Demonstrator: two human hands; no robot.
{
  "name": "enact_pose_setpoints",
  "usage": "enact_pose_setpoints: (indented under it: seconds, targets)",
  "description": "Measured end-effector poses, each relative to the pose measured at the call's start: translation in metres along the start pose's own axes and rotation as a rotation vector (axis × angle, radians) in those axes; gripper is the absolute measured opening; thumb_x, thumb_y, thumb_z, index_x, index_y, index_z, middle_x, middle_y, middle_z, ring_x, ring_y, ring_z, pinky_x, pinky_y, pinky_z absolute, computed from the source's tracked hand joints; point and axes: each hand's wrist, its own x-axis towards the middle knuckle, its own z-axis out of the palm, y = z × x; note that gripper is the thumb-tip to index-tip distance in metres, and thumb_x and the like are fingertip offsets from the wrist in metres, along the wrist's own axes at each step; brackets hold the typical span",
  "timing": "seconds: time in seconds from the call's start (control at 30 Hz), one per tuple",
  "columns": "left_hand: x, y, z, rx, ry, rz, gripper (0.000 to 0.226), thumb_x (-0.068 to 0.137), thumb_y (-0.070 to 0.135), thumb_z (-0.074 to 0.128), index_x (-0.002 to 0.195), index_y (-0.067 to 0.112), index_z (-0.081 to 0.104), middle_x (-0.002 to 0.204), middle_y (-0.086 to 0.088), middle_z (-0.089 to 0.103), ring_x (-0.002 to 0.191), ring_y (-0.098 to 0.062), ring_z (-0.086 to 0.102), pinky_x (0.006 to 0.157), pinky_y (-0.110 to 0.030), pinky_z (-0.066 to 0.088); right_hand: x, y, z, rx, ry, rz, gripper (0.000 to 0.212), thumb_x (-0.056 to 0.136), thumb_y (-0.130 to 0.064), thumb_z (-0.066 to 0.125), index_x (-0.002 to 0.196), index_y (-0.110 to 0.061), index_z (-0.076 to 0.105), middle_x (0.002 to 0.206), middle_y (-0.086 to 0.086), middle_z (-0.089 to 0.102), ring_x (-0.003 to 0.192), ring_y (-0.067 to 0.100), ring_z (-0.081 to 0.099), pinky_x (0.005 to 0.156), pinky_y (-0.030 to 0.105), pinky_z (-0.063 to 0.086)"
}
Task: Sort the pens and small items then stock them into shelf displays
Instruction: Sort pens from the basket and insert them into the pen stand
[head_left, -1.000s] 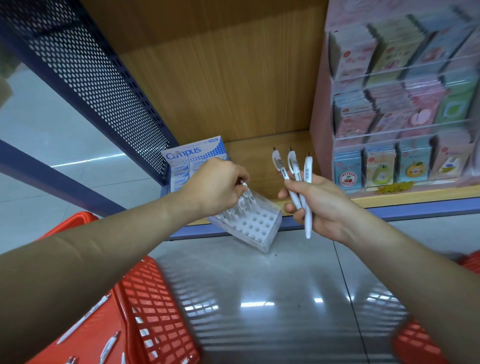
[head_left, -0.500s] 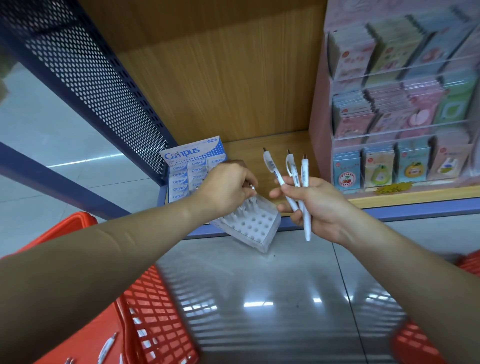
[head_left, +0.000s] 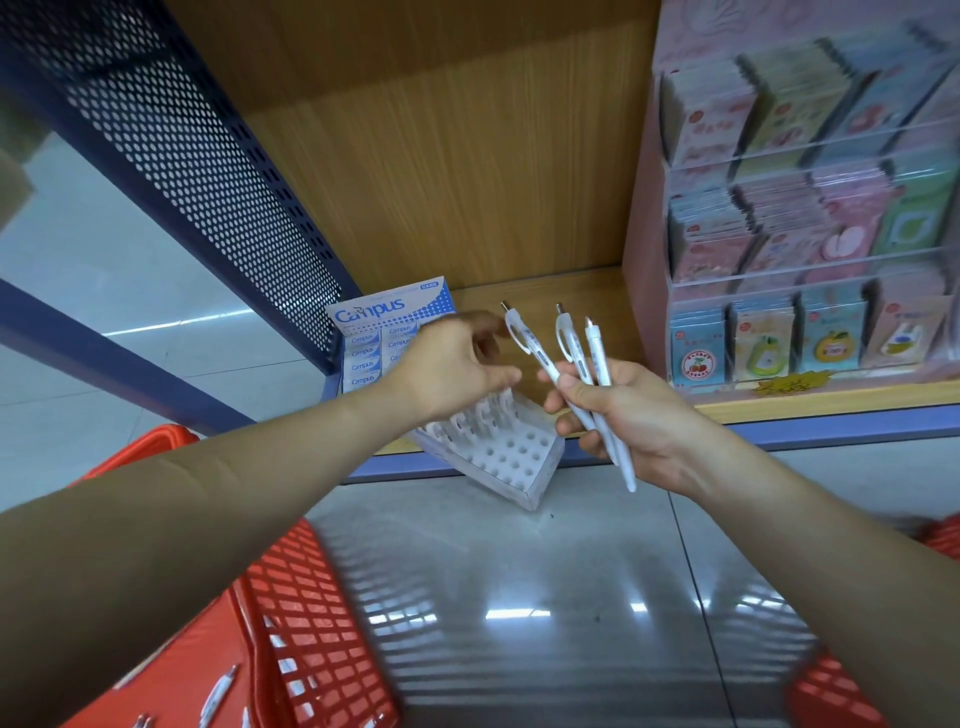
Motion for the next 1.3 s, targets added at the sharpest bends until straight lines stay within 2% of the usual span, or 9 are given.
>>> enact_pose_setpoints:
  seconds: [0.07, 0.13, 0.3, 0.5, 0.7, 0.8, 0.87, 0.93, 1.3]
  targets:
    - [-0.002, 0.007, -0.013, -0.400, -0.026, -0.104, 0.026, 0.079, 0.017, 0.073, 0.103, 0.021, 0.063, 0.085, 0.003, 0.065, 0.070, -0.011, 0.059, 0.069, -0.021, 0.048, 0.000, 0.000, 0.001, -0.033, -0.024, -0.008, 0.018, 0.098, -0.013, 0.053, 0.111, -0.007, 0.064, 0.072, 0.002, 0.065, 0.058, 0.013, 0.058, 0.043, 0.016, 0.037]
    - [-0.004, 0.012, -0.023, -0.620, -0.066, -0.148, 0.023, 0.083, 0.011, 0.070, 0.105, 0.016, 0.066, 0.082, -0.005, 0.065, 0.071, -0.020, 0.061, 0.073, -0.034, 0.053, -0.001, 0.000, 0.002, -0.057, -0.059, -0.010, 0.018, 0.098, -0.013, 0.053, 0.111, -0.006, 0.063, 0.073, 0.003, 0.065, 0.059, 0.013, 0.058, 0.044, 0.016, 0.036]
    - [-0.008, 0.014, -0.034, -0.619, -0.076, -0.180, 0.004, 0.085, 0.006, 0.068, 0.089, 0.007, 0.067, 0.073, -0.012, 0.066, 0.068, -0.018, 0.066, 0.071, -0.030, 0.058, -0.001, 0.000, 0.003, -0.055, -0.104, 0.027, 0.013, 0.097, -0.017, 0.056, 0.107, -0.013, 0.063, 0.077, 0.005, 0.066, 0.061, 0.015, 0.059, 0.043, 0.017, 0.034]
    - [-0.011, 0.009, -0.051, -0.491, 0.008, -0.187, 0.011, 0.084, 0.007, 0.069, 0.091, -0.002, 0.069, 0.069, -0.013, 0.066, 0.051, -0.012, 0.059, 0.056, -0.022, 0.055, 0.002, -0.001, -0.001, -0.149, 0.091, 0.101, 0.025, 0.097, -0.035, 0.054, 0.105, -0.012, 0.061, 0.075, 0.007, 0.060, 0.045, 0.010, 0.040, 0.035, 0.016, 0.024]
    - [-0.022, 0.007, -0.069, -0.280, 0.004, -0.151, 0.004, 0.085, 0.006, 0.068, 0.086, 0.005, 0.071, 0.067, -0.009, 0.068, 0.048, -0.004, 0.062, 0.044, -0.012, 0.046, 0.004, -0.003, -0.002, 0.020, 0.161, 0.055, 0.026, 0.093, -0.010, 0.053, 0.114, 0.002, 0.062, 0.075, 0.008, 0.056, 0.051, 0.011, 0.041, 0.039, 0.018, 0.030]
    - [-0.026, 0.002, -0.072, -0.109, -0.051, -0.087, 0.010, 0.086, 0.009, 0.068, 0.079, 0.015, 0.072, 0.067, -0.005, 0.070, 0.056, -0.010, 0.067, 0.058, -0.021, 0.055, 0.003, -0.001, 0.000, 0.043, 0.092, 0.051, 0.022, 0.098, -0.014, 0.052, 0.115, -0.004, 0.063, 0.077, 0.009, 0.057, 0.053, 0.014, 0.048, 0.041, 0.020, 0.039]
    - [-0.028, -0.003, -0.071, 0.032, -0.067, -0.033, 0.008, 0.084, 0.015, 0.070, 0.079, 0.019, 0.074, 0.065, 0.000, 0.071, 0.059, -0.011, 0.068, 0.065, -0.023, 0.056, 0.002, 0.000, 0.001, -0.010, 0.047, 0.052, 0.021, 0.099, -0.022, 0.053, 0.116, -0.012, 0.062, 0.075, 0.007, 0.057, 0.048, 0.012, 0.046, 0.037, 0.018, 0.034]
    - [-0.031, -0.007, -0.068, 0.169, -0.064, 0.030, 0.005, 0.083, 0.021, 0.071, 0.080, 0.022, 0.076, 0.064, 0.008, 0.070, 0.058, -0.002, 0.064, 0.066, -0.021, 0.052, 0.002, 0.003, 0.002, -0.065, 0.034, 0.044, 0.020, 0.099, -0.024, 0.053, 0.115, -0.015, 0.062, 0.072, 0.005, 0.057, 0.045, 0.009, 0.040, 0.035, 0.016, 0.027]
    - [-0.041, -0.023, -0.040, 0.392, -0.083, 0.220, 0.014, 0.085, 0.026, 0.069, 0.091, 0.018, 0.077, 0.084, 0.005, 0.074, 0.079, -0.011, 0.067, 0.072, -0.025, 0.050, 0.002, 0.005, 0.007, -0.004, 0.009, 0.045, 0.021, 0.097, -0.009, 0.049, 0.113, -0.005, 0.062, 0.069, 0.006, 0.060, 0.048, 0.010, 0.044, 0.039, 0.016, 0.030]
